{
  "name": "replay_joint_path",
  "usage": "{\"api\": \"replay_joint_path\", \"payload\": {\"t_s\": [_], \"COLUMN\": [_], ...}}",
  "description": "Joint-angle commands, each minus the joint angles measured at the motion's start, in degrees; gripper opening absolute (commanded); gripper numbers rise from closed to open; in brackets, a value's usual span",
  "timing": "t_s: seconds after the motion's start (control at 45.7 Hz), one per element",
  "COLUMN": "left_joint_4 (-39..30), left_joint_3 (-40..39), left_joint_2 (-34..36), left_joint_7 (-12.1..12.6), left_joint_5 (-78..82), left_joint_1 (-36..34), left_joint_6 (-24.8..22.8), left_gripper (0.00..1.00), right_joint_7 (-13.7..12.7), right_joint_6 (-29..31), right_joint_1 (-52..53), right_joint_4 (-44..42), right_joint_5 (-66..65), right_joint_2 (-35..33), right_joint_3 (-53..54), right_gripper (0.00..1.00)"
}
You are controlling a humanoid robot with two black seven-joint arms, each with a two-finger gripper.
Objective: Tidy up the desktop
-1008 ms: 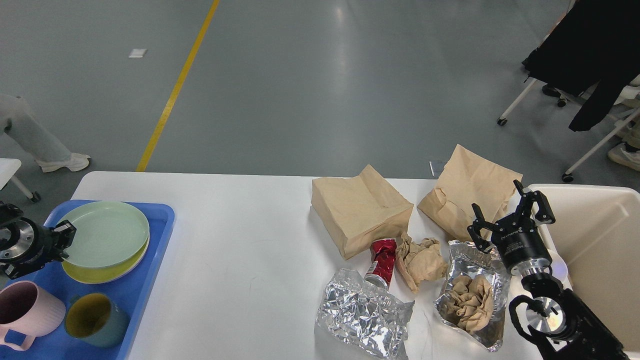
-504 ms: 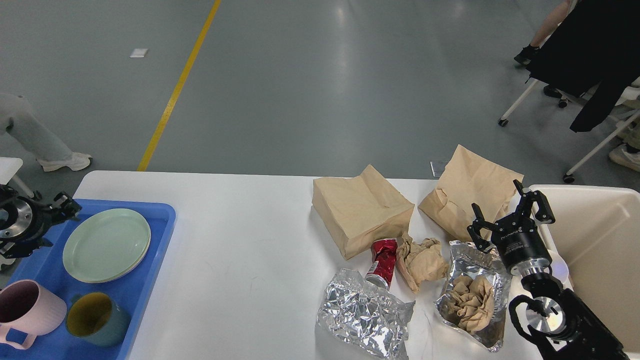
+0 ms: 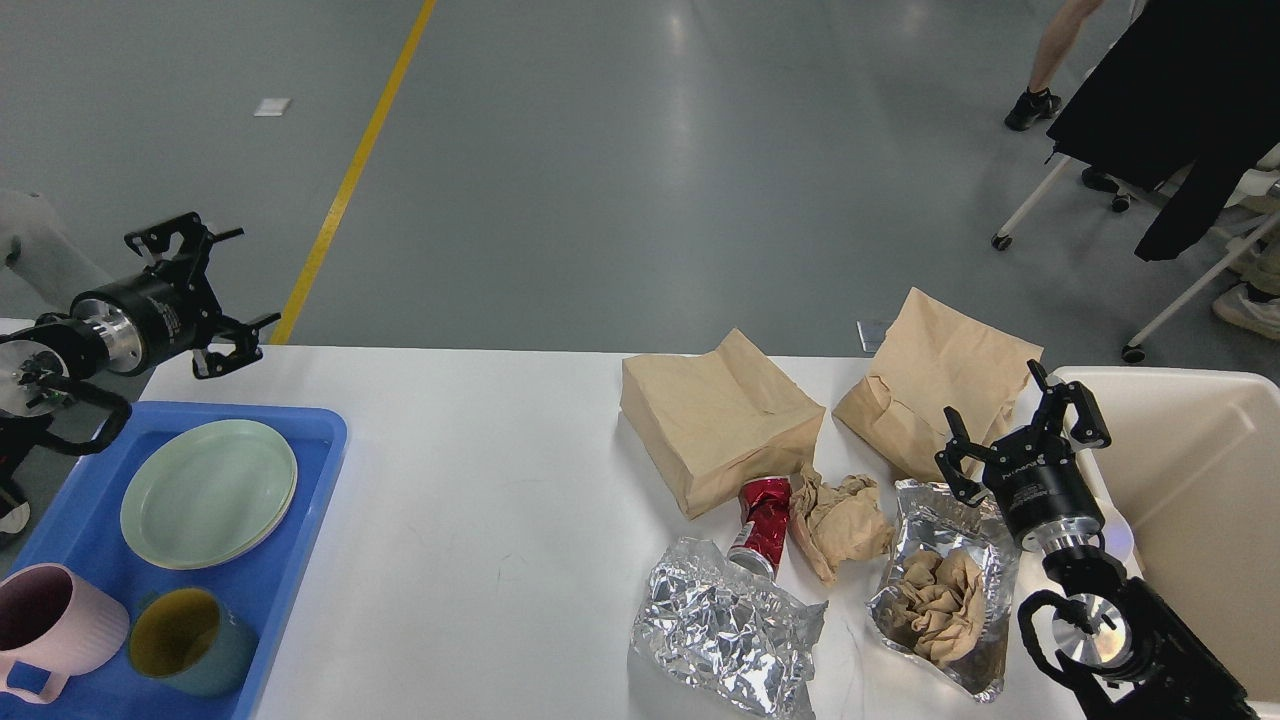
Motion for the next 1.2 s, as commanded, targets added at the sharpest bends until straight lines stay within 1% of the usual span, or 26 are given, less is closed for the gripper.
{"api": "replay_joint_path", "payload": {"t_s": [0.0,0.044,0.088,0.153,0.241,0.285,0.329,0.394,0.438,0.504,0.57,0.635,0.745,0.789,0.964,1.183], "left_joint_4": [0.0,-0.2,-1.3,-4.9,-12.1,-16.4,-20.4,-24.4,-25.6,-25.8,-25.6,-25.6,-25.3,-25.3,-25.3,-25.3], "left_joint_3": [-23.5,-27.2,-27.8,-29.1,-31.9,-34.0,-37.0,-42.8,-45.9,-48.8,-49.4,-49.4,-49.1,-49.5,-50.2,-51.2], "left_joint_2": [-6.7,-9.2,-11.2,-12.8,-13.5,-14.3,-15.5,-18.6,-20.7,-23.2,-23.9,-24.3,-24.1,-24.5,-29.0,-29.2], "left_joint_7": [-1.4,-2.5,-3.9,-6.1,-9.7,-10.8,-11.0,-10.4,-10.1,-10.0,-10.1,-11.0,-10.7,-11.1,-11.1,-11.7], "left_joint_5": [0.0,0.1,0.1,0.1,0.8,2.9,5.9,11.1,14.8,17.9,18.1,18.2,18.1,18.1,18.2,17.8], "left_joint_1": [5.9,7.5,9.1,12.4,18.5,21.7,25.2,29.9,32.3,34.0,34.2,34.4,34.8,35.0,36.7,38.6], "left_joint_6": [-2.3,-2.3,-2.5,-2.4,-2.2,-1.9,-1.4,-0.9,-0.9,-0.5,0.2,0.1,-0.8,-1.1,-2.2,-2.2], "left_gripper": [0.96,0.96,0.96,0.96,0.96,0.96,0.96,0.96,0.96,0.96,0.96,0.96,0.96,0.96,0.96,0.96], "right_joint_7": [0.0,0.0,0.0,0.0,0.0,0.0,0.0,0.0,0.0,0.0,0.0,0.0,0.0,0.0,0.0,0.0], "right_joint_6": [0.0,0.0,0.0,0.0,0.0,0.0,0.0,0.0,0.0,0.0,0.0,0.0,0.0,0.0,0.0,0.0], "right_joint_1": [0.0,0.0,0.0,0.0,0.0,0.0,0.0,0.0,0.0,-0.1,-0.1,-0.1,-0.1,-0.1,-0.1,-0.1], "right_joint_4": [0.0,0.0,0.0,0.0,0.0,0.0,0.0,0.0,0.1,0.1,0.1,0.1,0.1,0.1,0.1,0.1], "right_joint_5": [0.0,0.0,0.0,0.0,0.0,0.0,0.0,0.0,0.0,0.0,0.0,0.0,0.0,0.0,0.0,0.0], "right_joint_2": [0.0,0.0,0.0,0.0,0.0,0.0,0.0,0.0,0.0,0.0,0.0,0.0,0.0,0.0,0.0,0.0], "right_joint_3": [0.0,0.0,0.0,0.0,0.0,0.0,0.0,0.0,0.0,0.0,0.0,0.0,0.0,0.0,0.0,0.0], "right_gripper": [1.00,1.00,1.00,1.00,1.00,1.00,1.00,1.00,1.00,1.00,1.00,1.00,1.00,1.00,1.00,1.00]}}
